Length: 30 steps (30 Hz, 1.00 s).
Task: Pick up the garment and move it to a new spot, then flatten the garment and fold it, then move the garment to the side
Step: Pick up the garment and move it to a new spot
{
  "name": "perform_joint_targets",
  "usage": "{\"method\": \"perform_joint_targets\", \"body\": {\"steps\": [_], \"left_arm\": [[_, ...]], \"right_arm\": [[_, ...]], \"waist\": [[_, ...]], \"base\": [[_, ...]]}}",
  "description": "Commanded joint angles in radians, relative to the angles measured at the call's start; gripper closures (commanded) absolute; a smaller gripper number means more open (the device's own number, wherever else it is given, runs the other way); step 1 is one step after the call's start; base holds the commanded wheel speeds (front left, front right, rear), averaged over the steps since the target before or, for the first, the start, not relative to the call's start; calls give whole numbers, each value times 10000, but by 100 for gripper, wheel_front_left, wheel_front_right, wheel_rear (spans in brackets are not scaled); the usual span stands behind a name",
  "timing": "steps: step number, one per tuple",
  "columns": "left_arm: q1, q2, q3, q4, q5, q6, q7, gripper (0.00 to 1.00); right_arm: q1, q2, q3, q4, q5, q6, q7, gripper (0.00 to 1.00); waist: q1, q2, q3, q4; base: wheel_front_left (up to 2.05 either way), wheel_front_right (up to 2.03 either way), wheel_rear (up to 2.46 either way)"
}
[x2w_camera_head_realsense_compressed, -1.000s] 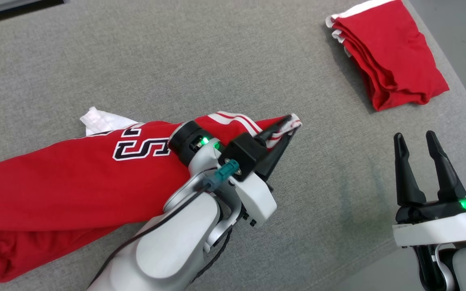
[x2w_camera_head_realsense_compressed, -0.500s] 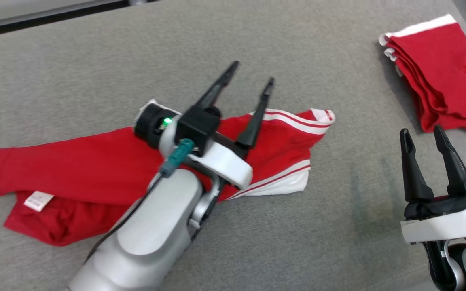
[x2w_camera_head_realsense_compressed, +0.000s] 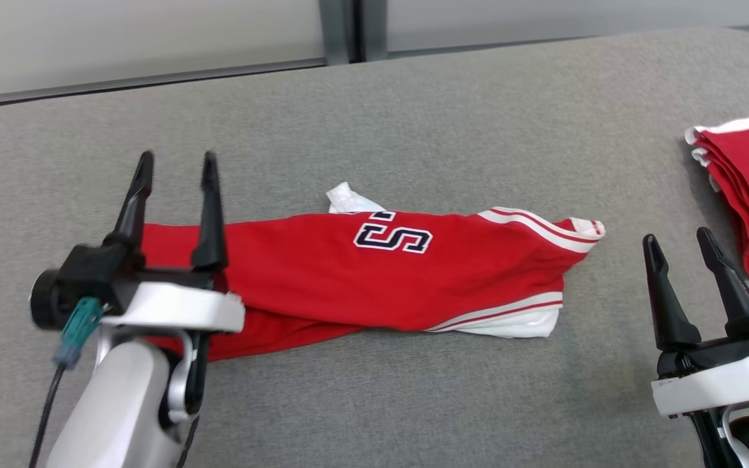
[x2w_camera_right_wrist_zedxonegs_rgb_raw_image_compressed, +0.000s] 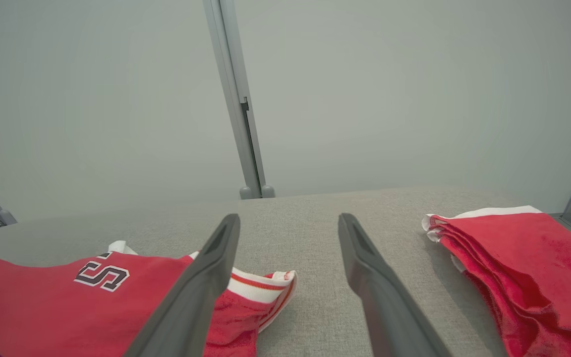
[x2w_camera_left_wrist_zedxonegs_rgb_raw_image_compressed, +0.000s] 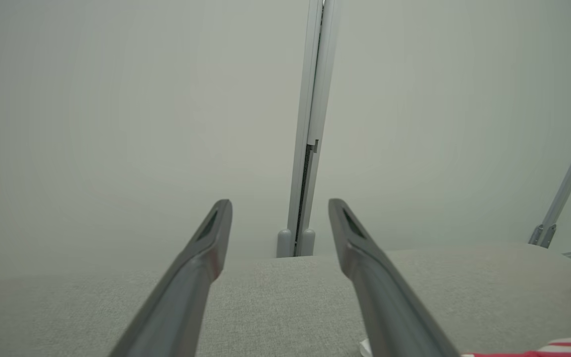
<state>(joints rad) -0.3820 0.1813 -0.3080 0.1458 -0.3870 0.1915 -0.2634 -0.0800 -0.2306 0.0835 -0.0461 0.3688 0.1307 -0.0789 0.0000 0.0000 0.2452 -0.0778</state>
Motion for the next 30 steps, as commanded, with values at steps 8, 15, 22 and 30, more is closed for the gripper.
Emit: {"method": "perform_joint_targets", "body": {"steps": [8,15,22,30], "left_arm": [[1703,671,1180,-104,-250,-840,-11,0],[2801,1111,1307,-181,-441,-1181,5,0],[3549,1228,1131,-600,-449,-1156,230,0],[4341,1391,933,-1249,-346,-914,653,0]], "right_arm": [[468,-59,-23,-245,-97,1,331,0],[890,-28,-40,-311,-105,1,537,0],[1302,1,-1,-396,-160,1,724,0],[1870,19,31,-509,-211,1,981,0]], "waist": [[0,0,-702,819],[0,0,-1230,1044],[0,0,-1736,1080],[0,0,-2354,1050]], "base": [[0,0,0],[0,0,0],[0,0,0],[0,0,0]]}}
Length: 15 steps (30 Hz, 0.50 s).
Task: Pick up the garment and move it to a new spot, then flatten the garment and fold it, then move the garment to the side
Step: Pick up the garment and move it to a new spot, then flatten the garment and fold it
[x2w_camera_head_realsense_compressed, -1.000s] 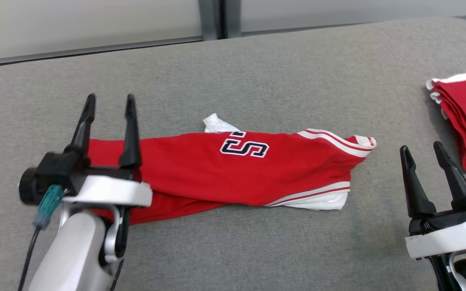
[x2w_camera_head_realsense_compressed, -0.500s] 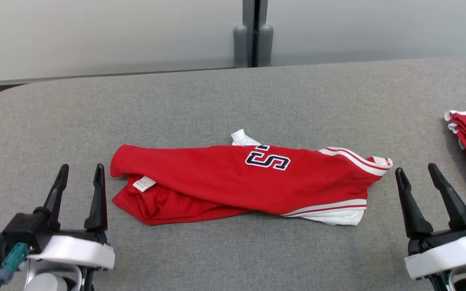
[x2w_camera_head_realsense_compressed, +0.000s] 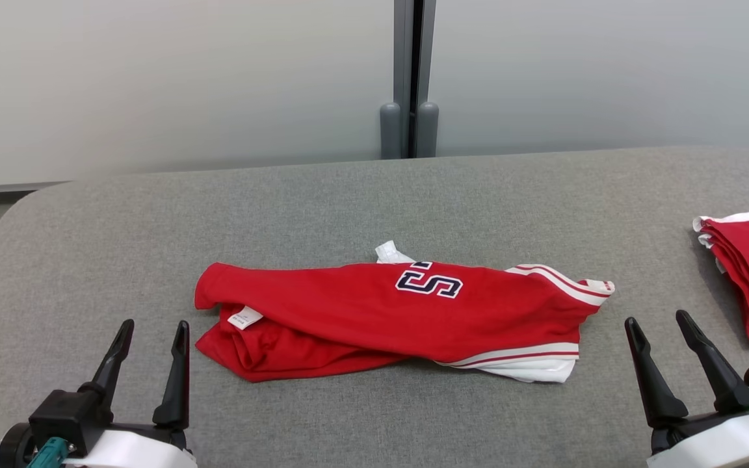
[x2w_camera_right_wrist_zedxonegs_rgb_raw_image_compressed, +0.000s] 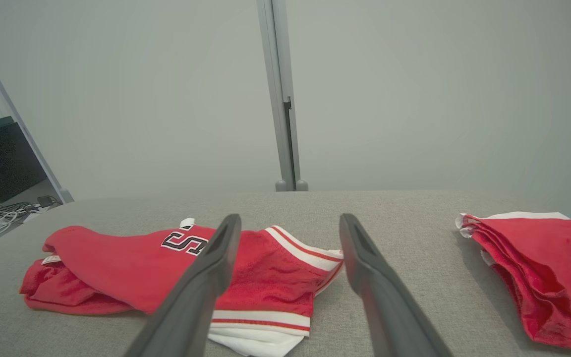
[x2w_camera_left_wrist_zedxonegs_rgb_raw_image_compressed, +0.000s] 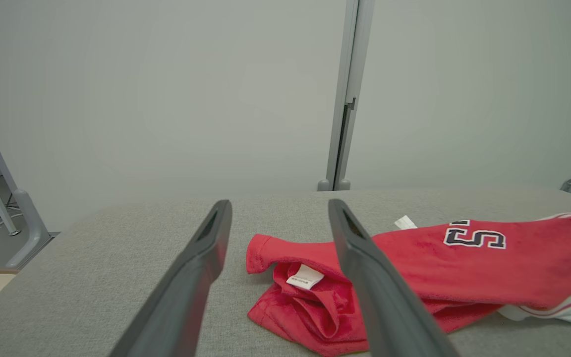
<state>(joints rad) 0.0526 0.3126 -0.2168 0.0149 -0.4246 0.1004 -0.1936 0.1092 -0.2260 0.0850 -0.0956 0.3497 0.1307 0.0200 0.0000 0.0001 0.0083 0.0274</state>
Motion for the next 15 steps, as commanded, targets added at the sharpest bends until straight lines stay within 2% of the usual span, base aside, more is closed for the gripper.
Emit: {"method": "perform_joint_targets", "body": {"steps": [1,15], "left_arm": [[92,74,-16,-48,60,83,52,0],[357,132,-61,-538,115,432,326,0]], "right_arm": [[125,1,-5,-73,-57,1,74,0],[313,185,-81,-339,-141,1,332,0]], "waist": [[0,-1,-101,0],[0,-1,-252,23]], "base": [[0,0,0],[0,0,0]]}}
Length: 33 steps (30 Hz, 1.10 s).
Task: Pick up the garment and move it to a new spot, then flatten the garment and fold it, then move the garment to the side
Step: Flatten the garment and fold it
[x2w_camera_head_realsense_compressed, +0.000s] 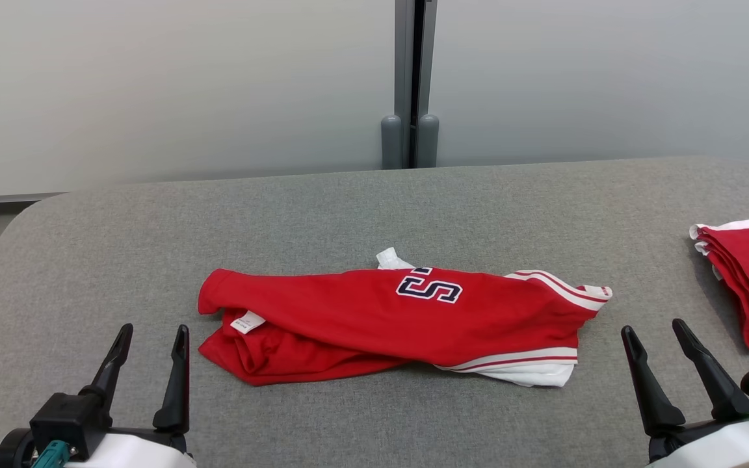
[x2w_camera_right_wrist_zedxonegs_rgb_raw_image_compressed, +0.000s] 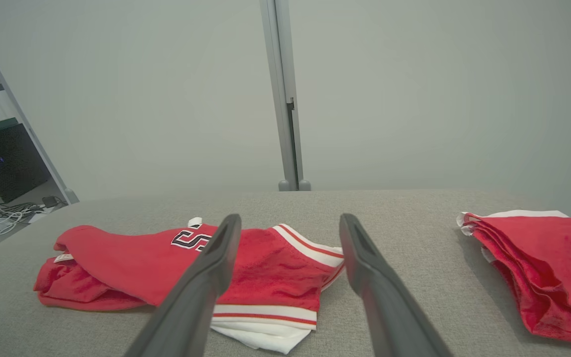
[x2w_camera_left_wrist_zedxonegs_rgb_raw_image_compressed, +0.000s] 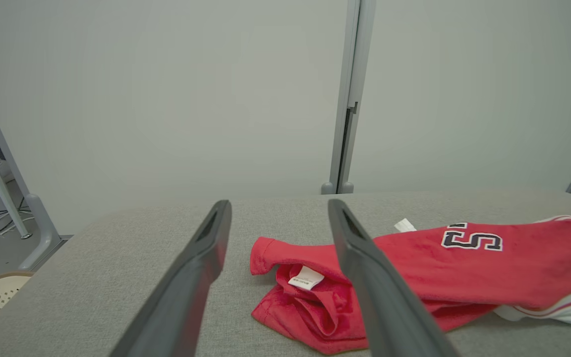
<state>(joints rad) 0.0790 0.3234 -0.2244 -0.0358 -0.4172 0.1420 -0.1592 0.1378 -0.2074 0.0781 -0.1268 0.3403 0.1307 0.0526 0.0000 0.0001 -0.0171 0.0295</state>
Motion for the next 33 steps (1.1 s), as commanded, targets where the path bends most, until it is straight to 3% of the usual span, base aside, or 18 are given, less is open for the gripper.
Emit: {"method": "perform_joint_targets", "body": {"steps": [1,13,20,33], "left_arm": [[99,27,1,-45,42,39,-8,0],[41,3,-110,-164,93,204,77,0],[-379,-60,-272,-260,166,207,90,0],[-1696,-443,-691,-48,477,93,-327,0]], "right_arm": [[8,-13,-8,-16,-26,1,6,0],[23,-90,13,135,97,1,85,0],[76,-191,182,926,363,1,179,0],[-1578,-387,1529,4485,1285,1,-409,0]], "waist": [[0,-1,1,3],[0,-1,16,94],[0,-1,337,279],[0,-1,1861,896]], "base": [[0,0,0],[0,0,0],[0,0,0],[0,0,0]]}}
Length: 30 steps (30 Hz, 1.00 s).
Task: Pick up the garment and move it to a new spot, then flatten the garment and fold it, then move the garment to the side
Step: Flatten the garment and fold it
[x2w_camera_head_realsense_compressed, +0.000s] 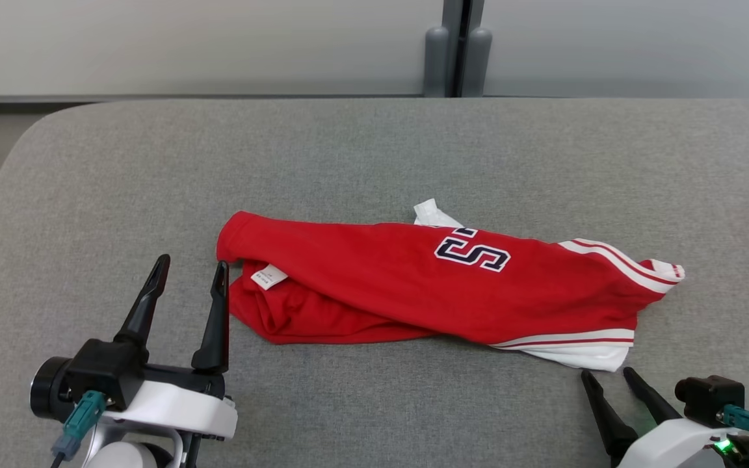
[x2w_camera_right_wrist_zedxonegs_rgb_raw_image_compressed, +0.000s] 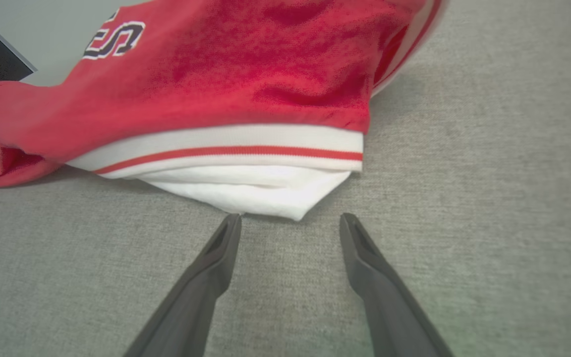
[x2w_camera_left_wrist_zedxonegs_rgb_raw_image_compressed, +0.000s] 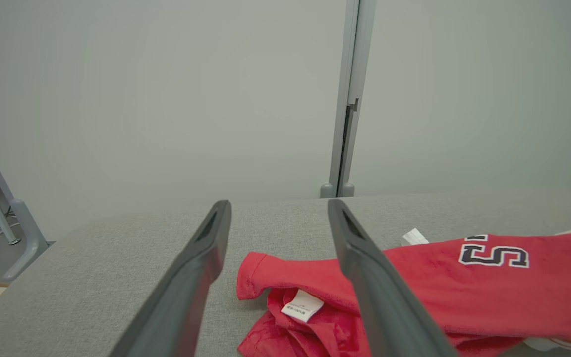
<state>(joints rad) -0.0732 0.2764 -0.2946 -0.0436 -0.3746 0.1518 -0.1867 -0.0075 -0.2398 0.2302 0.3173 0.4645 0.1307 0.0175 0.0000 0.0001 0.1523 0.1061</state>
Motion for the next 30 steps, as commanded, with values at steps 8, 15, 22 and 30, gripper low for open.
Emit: {"method": "perform_joint_targets", "body": {"steps": [8,15,22,30], "left_arm": [[-382,-26,-27,275,90,42,-208,0],[-309,128,129,247,39,160,-242,0],[-276,252,176,115,12,214,-192,0],[-469,235,89,15,21,235,-184,0]], "right_arm": [[-684,-489,833,645,709,1,-1080,100],[-146,-846,723,-520,770,1,-1704,100],[485,-931,-141,-2421,475,1,-1449,100],[653,-628,-1155,-3536,235,1,-436,100]], "waist": [[0,-1,314,139],[0,-1,200,-258],[0,-1,98,-588],[0,-1,286,-502]], "base": [[0,0,0],[0,0,0],[0,0,0],[0,0,0]]}}
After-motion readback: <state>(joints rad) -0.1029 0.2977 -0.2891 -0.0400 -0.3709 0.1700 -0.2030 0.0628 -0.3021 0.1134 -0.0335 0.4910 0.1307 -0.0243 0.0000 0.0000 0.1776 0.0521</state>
